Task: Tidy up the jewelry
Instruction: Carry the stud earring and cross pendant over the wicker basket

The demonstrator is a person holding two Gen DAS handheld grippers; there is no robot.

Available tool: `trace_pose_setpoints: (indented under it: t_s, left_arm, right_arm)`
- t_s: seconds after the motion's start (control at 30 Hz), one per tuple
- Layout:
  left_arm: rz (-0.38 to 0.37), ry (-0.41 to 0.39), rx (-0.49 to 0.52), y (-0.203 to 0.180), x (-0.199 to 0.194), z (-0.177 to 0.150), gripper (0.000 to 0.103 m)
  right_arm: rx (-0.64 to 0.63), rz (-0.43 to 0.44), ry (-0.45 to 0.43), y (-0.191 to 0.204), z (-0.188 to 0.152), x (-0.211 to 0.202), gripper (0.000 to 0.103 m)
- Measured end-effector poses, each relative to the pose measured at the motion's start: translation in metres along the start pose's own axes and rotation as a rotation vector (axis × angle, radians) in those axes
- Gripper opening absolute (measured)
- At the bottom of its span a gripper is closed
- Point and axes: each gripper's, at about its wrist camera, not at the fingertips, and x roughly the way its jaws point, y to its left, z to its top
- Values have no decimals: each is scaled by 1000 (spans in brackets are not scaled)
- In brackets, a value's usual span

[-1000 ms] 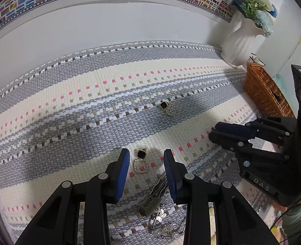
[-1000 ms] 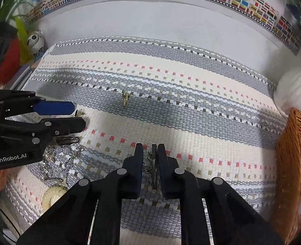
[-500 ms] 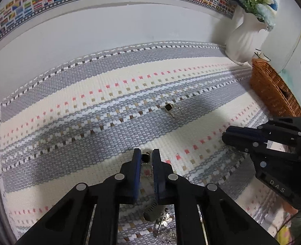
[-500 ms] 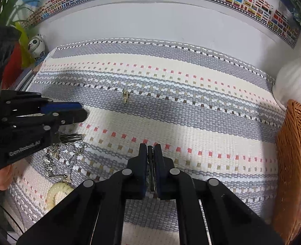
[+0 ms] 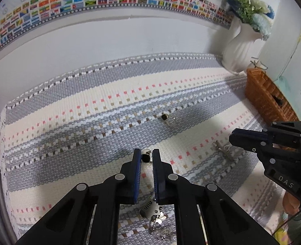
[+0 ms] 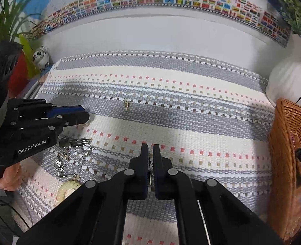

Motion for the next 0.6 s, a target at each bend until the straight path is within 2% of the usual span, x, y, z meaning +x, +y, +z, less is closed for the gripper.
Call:
trace_pose_setpoints:
  t_s: [0.17, 0.27, 0.33, 0.57, 0.6]
  left_arm:
    - [-12, -7, -9, 3, -4, 0, 10]
    - [-23, 0, -18, 8, -5, -2, 10]
    - [-27, 2, -22, 8, -4, -1, 10]
    - [-27, 7, -18, 7, -2, -2, 10]
    - [-27, 7, -18, 6, -1, -1, 10]
  right_arm:
    - [-16, 35, 14, 0, 4, 0, 6]
    - [4, 79, 61, -2, 5, 13, 14]
    - [-2, 61, 69, -2, 7, 21, 25]
    - [-29, 25, 95, 3, 8, 40, 24]
    - [-45, 5, 86, 6, 8, 41, 18]
